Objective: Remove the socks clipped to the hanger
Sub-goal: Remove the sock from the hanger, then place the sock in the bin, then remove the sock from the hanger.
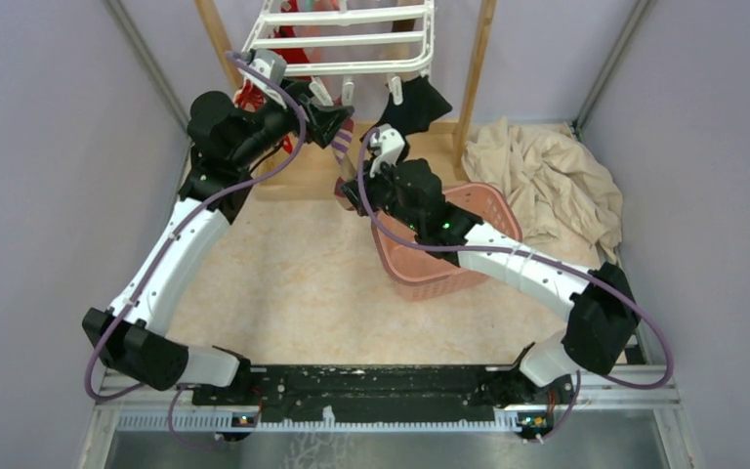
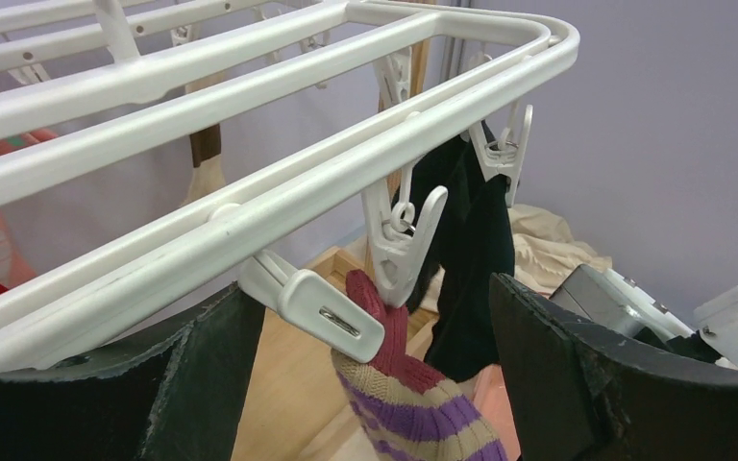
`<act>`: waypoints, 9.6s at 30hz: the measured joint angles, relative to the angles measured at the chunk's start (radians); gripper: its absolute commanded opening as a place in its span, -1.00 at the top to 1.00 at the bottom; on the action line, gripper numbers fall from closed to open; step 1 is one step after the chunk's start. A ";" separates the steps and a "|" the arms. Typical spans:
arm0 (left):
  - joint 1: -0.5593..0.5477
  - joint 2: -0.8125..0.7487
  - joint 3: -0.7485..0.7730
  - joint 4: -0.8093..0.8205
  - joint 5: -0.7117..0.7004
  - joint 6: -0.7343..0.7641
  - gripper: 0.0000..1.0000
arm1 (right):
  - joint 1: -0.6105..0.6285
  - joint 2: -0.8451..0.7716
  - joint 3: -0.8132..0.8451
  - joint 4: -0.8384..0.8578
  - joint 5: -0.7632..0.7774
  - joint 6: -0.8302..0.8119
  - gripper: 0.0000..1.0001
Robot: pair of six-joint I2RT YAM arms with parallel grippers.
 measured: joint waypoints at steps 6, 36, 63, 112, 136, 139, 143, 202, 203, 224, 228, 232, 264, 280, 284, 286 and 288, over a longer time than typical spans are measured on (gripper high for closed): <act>0.010 0.000 0.000 0.035 0.009 -0.026 -0.76 | -0.001 -0.005 -0.001 -0.002 -0.005 0.000 1.00; 0.098 0.013 -0.038 0.174 0.108 -0.172 -0.08 | -0.003 -0.005 -0.001 -0.003 -0.012 0.000 1.00; 0.113 0.048 -0.050 0.272 0.137 -0.272 0.99 | -0.007 -0.003 -0.008 -0.027 -0.031 0.000 1.00; 0.113 -0.041 -0.074 0.013 -0.108 -0.091 0.78 | -0.269 -0.376 -0.220 -0.534 0.112 -0.004 0.96; 0.113 -0.057 -0.072 -0.002 -0.141 -0.072 0.77 | -0.296 -0.311 -0.155 -0.653 0.075 0.018 -0.31; 0.113 -0.057 -0.072 -0.003 -0.142 -0.068 0.77 | -0.296 -0.338 -0.133 -0.655 0.066 0.014 -0.44; 0.113 -0.057 -0.071 -0.003 -0.143 -0.064 0.75 | -0.296 -0.372 -0.108 -0.652 0.034 0.003 -0.48; -0.006 -0.188 -0.143 -0.152 -0.103 -0.136 -0.44 | -0.297 -0.193 0.093 -0.307 -0.149 -0.050 -0.33; -0.024 -0.178 -0.141 -0.152 -0.109 -0.132 -0.44 | -0.297 -0.193 0.093 -0.307 -0.145 -0.055 -0.34; -0.154 -0.146 -0.117 -0.160 -0.205 -0.082 -0.46 | -0.402 -0.170 0.091 -0.194 -0.230 -0.045 -0.52; -0.159 -0.143 -0.113 -0.161 -0.212 -0.079 -0.46 | -0.402 -0.113 0.092 -0.129 -0.349 -0.018 -0.52; -0.162 -0.142 -0.113 -0.162 -0.220 -0.077 -0.46 | -0.402 -0.067 0.093 -0.093 -0.392 0.008 -0.53; -0.165 -0.134 -0.112 -0.170 -0.239 -0.042 -0.45 | -0.402 0.007 0.112 0.061 -0.196 0.077 -0.01; -0.165 -0.134 -0.112 -0.170 -0.239 -0.042 -0.44 | -0.402 -0.106 -0.023 0.078 -0.097 0.021 -0.82; -0.165 -0.134 -0.112 -0.171 -0.239 -0.042 -0.44 | -0.402 -0.055 -0.020 0.141 -0.078 0.004 -0.97; -0.165 -0.134 -0.112 -0.172 -0.239 -0.039 -0.44 | -0.402 -0.023 -0.019 0.181 -0.078 -0.003 -0.97; -0.165 -0.134 -0.112 -0.175 -0.239 -0.038 -0.44 | -0.393 0.006 -0.007 0.196 -0.075 -0.005 -0.97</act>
